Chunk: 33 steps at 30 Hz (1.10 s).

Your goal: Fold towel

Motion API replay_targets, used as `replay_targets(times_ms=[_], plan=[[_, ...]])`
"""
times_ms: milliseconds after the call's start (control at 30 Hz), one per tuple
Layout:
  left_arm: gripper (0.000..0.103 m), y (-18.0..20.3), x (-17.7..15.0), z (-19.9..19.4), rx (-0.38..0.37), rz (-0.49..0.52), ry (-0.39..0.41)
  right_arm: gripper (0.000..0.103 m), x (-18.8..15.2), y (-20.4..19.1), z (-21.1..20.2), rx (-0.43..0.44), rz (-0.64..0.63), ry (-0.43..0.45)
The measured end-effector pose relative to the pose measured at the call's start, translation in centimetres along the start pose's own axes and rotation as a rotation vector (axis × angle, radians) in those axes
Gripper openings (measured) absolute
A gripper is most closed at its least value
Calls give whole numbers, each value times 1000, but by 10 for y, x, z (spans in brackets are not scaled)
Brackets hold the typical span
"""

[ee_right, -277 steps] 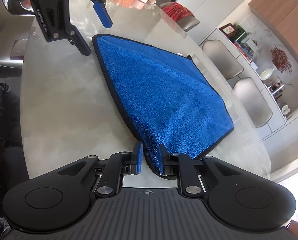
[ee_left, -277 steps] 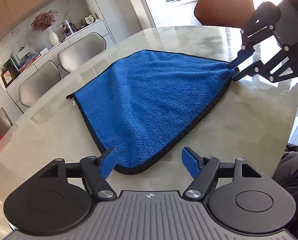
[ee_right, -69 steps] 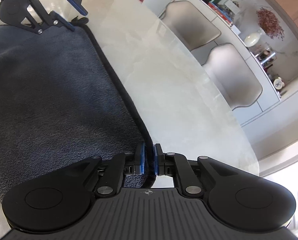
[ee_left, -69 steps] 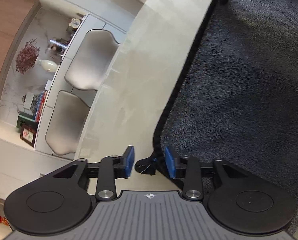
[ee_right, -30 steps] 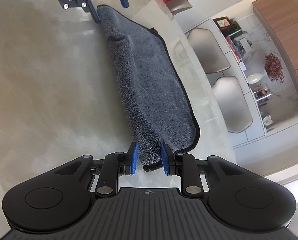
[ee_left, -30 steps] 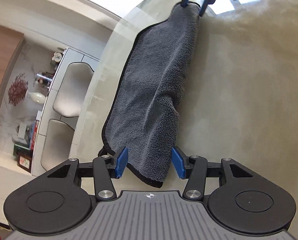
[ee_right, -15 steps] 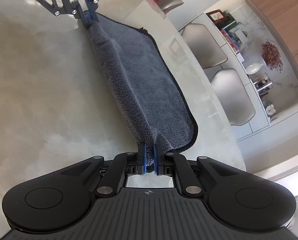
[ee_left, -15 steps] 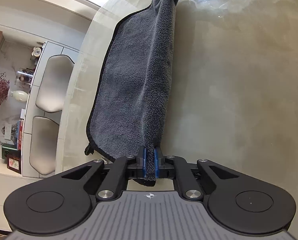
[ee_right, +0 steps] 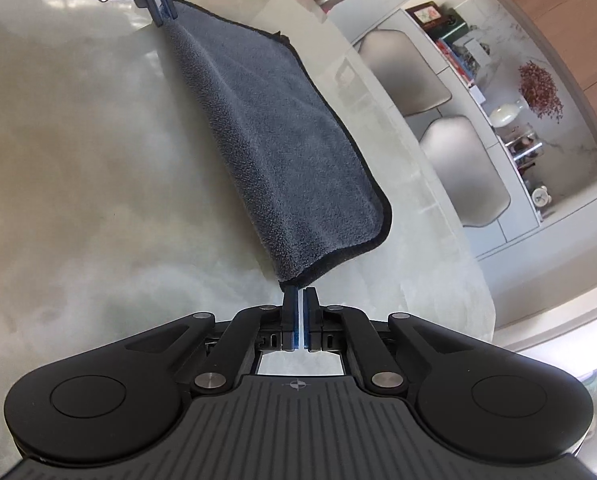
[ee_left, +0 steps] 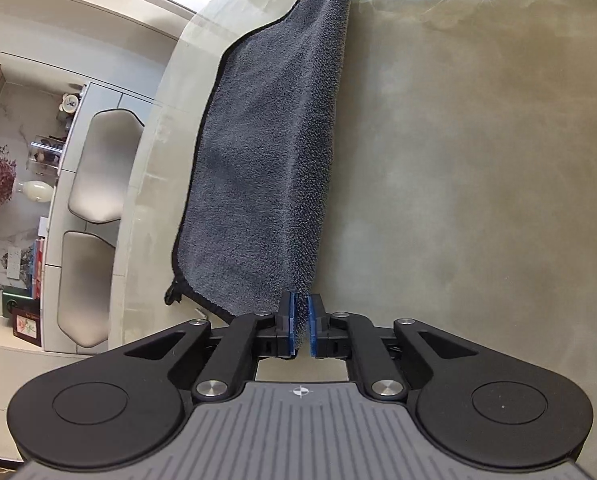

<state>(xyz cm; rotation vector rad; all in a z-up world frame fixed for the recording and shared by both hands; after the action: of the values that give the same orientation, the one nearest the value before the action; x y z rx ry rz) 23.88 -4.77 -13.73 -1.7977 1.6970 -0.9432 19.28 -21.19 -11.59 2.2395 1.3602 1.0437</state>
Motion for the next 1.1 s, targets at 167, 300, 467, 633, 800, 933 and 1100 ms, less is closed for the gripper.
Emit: replay_targets(times_ms=[167,300,467,633,800,933,1100], plan=[[17,-5,3,-5,16,-22,26,4,9,-12,-6,7,-56,36],[20,-5,9,-9,12,-41,52,7,9,-23,5,-33,-123,1],[32,-11,18,-14,-8,-121,101,20,8,-21,20,-69,-124,-22],[39,-28,29,-19,-112,-366,153,23,11,-20,27,-93,-134,-18],[41,-34,36,-21,-156,-516,172,31,13,-19,27,-165,-147,-10],[51,-33,36,-20,-183,-573,141,43,16,-24,24,-187,-182,17],[51,-39,31,-21,-225,-719,131,42,17,-24,31,-181,-195,13]])
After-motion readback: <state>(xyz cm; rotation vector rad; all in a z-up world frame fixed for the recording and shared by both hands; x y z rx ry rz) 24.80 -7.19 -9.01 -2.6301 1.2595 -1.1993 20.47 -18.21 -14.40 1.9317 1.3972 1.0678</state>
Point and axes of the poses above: each gripper's, at about its wrist camera, not at the fingertips, and z roughly the way its jaws point, y to its right, x to its top, the point moved 7 cm from there along z, roughly the way its jaws point, and after that the axes turned 5 degrees about x, right-handed, at the moved point
